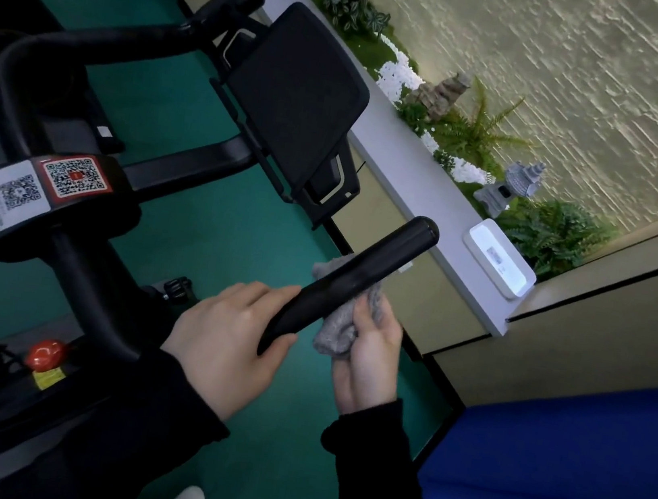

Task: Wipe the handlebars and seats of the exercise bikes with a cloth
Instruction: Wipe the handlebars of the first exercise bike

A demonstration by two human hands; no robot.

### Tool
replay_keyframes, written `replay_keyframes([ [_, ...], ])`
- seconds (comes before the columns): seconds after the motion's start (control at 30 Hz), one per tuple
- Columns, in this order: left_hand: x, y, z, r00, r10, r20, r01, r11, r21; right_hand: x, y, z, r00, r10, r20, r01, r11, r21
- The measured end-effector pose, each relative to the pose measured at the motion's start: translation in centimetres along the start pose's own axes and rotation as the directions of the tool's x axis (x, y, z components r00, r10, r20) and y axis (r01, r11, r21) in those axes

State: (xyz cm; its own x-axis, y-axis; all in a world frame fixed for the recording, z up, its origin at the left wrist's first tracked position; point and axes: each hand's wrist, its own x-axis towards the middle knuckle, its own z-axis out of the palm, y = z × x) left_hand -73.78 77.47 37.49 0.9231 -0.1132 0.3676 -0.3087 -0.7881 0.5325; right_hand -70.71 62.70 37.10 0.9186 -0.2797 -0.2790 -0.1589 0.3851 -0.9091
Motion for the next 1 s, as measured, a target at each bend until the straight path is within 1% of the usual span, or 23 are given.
replay_keyframes([
  [0.1,0.1,0.0,-0.1,1.000,0.009,0.022,-0.008,1.000,-0.030,-0.7,0.8,0.3,0.998,0.064,0.018,-0.065,0.997,0.045],
  [0.17,0.1,0.0,-0.2,0.999,0.005,0.034,-0.003,0.999,-0.036,-0.4,0.1,0.1,1.000,0.019,-0.006,-0.019,0.998,0.057],
  [0.23,0.0,0.1,-0.3,0.999,-0.007,0.043,0.008,0.999,-0.038,0.3,-1.5,-0.4,0.995,-0.086,-0.058,0.090,0.994,0.067],
  [0.3,0.0,0.2,-0.4,0.998,-0.020,0.053,0.022,0.999,-0.031,1.0,-3.3,-0.7,0.971,-0.205,-0.122,0.211,0.976,0.043],
  [0.37,0.0,0.2,-0.4,0.997,-0.031,0.065,0.034,0.999,-0.038,1.7,-4.9,-0.5,0.935,-0.313,-0.169,0.310,0.950,-0.046],
  [0.43,0.1,0.2,-0.5,0.996,-0.040,0.079,0.045,0.997,-0.061,2.6,-6.6,-0.2,0.890,-0.428,-0.154,0.407,0.901,-0.151],
  [0.47,0.1,0.2,-0.5,0.996,-0.042,0.083,0.048,0.996,-0.070,3.1,-7.6,0.0,0.868,-0.485,-0.104,0.455,0.862,-0.223],
  [0.5,0.0,0.2,-0.5,0.996,-0.043,0.083,0.049,0.996,-0.075,3.7,-8.7,0.1,0.848,-0.529,-0.023,0.494,0.806,-0.326],
  [0.53,0.1,0.2,-0.5,0.995,-0.044,0.084,0.050,0.996,-0.078,4.1,-9.8,0.1,0.835,-0.544,0.084,0.518,0.726,-0.452],
  [0.6,0.1,0.3,-0.5,0.994,-0.051,0.093,0.059,0.995,-0.083,4.8,-11.8,0.2,0.825,-0.484,0.292,0.539,0.521,-0.662],
  [0.63,0.1,0.3,-0.5,0.994,-0.054,0.097,0.062,0.995,-0.082,4.9,-12.4,0.2,0.814,-0.448,0.369,0.558,0.427,-0.712],
  [0.7,0.0,0.4,-0.5,0.993,-0.061,0.103,0.070,0.994,-0.084,4.7,-13.0,0.6,0.778,-0.416,0.472,0.605,0.291,-0.741],
  [0.77,0.0,0.3,-0.5,0.992,-0.062,0.110,0.071,0.994,-0.085,4.1,-12.8,0.6,0.728,-0.405,0.553,0.658,0.186,-0.730],
  [0.8,0.0,0.3,-0.5,0.992,-0.060,0.114,0.070,0.994,-0.084,3.7,-12.6,0.5,0.704,-0.400,0.587,0.684,0.159,-0.712],
  [0.83,-0.1,0.3,-0.5,0.992,-0.056,0.117,0.066,0.994,-0.086,3.3,-12.4,0.3,0.689,-0.403,0.603,0.700,0.156,-0.696],
  [0.9,-0.1,0.2,-0.5,0.992,-0.050,0.118,0.061,0.994,-0.093,3.0,-12.4,0.2,0.687,-0.428,0.587,0.700,0.175,-0.693],
  [0.93,-0.1,0.2,-0.5,0.992,-0.050,0.119,0.061,0.993,-0.097,3.0,-12.5,0.4,0.695,-0.435,0.573,0.686,0.162,-0.709],
  [0.97,0.0,0.2,-0.5,0.991,-0.053,0.121,0.065,0.993,-0.101,3.3,-12.8,0.8,0.705,-0.420,0.572,0.667,0.116,-0.736],
  [1.0,0.0,0.2,-0.5,0.991,-0.059,0.122,0.072,0.992,-0.108,3.6,-13.1,1.2,0.710,-0.379,0.594,0.651,0.031,-0.758],
])
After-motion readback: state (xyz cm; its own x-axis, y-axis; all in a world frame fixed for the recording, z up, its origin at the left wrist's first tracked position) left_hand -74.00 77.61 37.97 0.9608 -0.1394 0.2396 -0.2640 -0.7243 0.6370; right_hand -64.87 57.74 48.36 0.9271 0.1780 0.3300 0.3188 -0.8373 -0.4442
